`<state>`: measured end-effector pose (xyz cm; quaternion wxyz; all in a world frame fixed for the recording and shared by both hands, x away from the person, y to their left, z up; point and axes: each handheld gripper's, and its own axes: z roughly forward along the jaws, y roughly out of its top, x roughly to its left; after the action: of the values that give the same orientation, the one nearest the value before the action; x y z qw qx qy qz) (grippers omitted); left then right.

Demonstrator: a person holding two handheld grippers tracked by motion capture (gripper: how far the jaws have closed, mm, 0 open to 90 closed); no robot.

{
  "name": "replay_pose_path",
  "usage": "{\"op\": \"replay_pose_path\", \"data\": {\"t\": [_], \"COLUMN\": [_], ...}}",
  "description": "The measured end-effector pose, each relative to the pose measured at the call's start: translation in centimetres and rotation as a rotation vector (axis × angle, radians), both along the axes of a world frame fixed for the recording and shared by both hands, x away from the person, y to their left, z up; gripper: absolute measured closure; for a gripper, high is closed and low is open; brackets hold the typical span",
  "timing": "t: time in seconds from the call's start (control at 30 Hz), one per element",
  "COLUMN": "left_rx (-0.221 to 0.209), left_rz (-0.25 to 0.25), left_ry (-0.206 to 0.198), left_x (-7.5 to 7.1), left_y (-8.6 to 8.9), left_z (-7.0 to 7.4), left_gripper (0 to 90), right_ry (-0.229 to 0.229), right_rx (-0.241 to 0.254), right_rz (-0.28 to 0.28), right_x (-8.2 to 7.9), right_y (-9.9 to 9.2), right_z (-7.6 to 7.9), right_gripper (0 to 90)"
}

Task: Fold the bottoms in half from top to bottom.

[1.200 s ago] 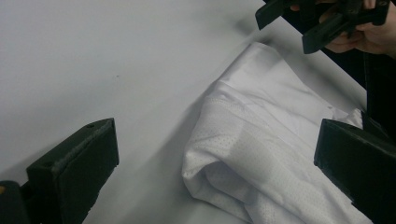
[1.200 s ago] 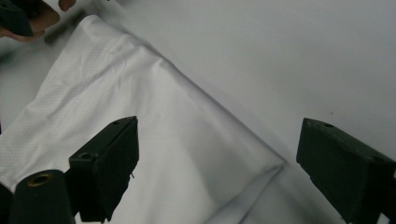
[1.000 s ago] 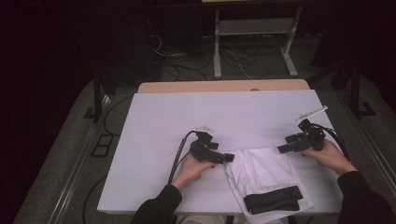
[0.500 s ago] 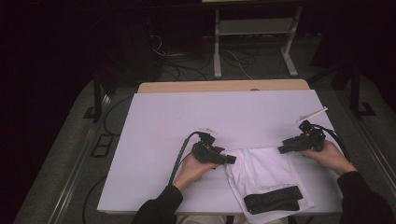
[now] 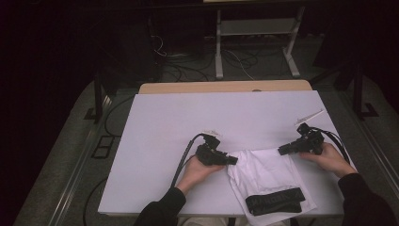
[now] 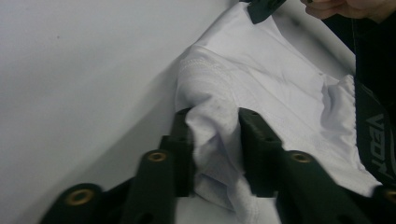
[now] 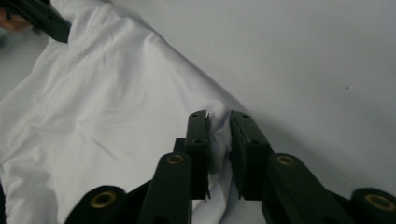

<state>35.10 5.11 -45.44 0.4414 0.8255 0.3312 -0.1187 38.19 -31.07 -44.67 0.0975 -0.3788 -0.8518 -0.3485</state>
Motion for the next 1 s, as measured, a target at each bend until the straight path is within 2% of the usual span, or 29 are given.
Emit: {"op": "replay_pose_path", "data": {"t": [0.07,0.13,0.27,0.47,0.87,1.0], "left_rx": [0.007,0.03,0.065,0.077,0.092,0.102], "left_rz": [0.0,-0.005,-0.003,0.003,0.031,0.04], "left_ry": [-0.006,-0.047,-0.129,-0.195,-0.209,-0.214], "left_x": [-0.1,-0.4,-1.1,-1.5,-1.0,-0.7], "left_y": [-0.2,-0.5,-0.9,-0.8,1.8,2.6], "left_z": [0.0,0.3,1.1,2.3,3.9,4.3], "left_gripper": [77.4,81.0,82.7,83.0,83.0,83.0], "right_ry": [-0.003,-0.011,-0.032,-0.06,-0.083,-0.087], "right_rx": [0.001,0.001,-0.003,-0.003,0.045,0.044], "right_rz": [0.01,0.013,0.007,-0.009,-0.049,-0.051], "right_x": [-0.1,-0.1,-0.3,-0.3,0.7,1.2], "right_y": [0.1,0.1,0.0,0.5,2.0,2.8], "right_z": [0.0,0.1,0.4,1.0,2.0,2.1], "right_gripper": [82.2,83.7,84.7,85.1,85.1,85.0]}}
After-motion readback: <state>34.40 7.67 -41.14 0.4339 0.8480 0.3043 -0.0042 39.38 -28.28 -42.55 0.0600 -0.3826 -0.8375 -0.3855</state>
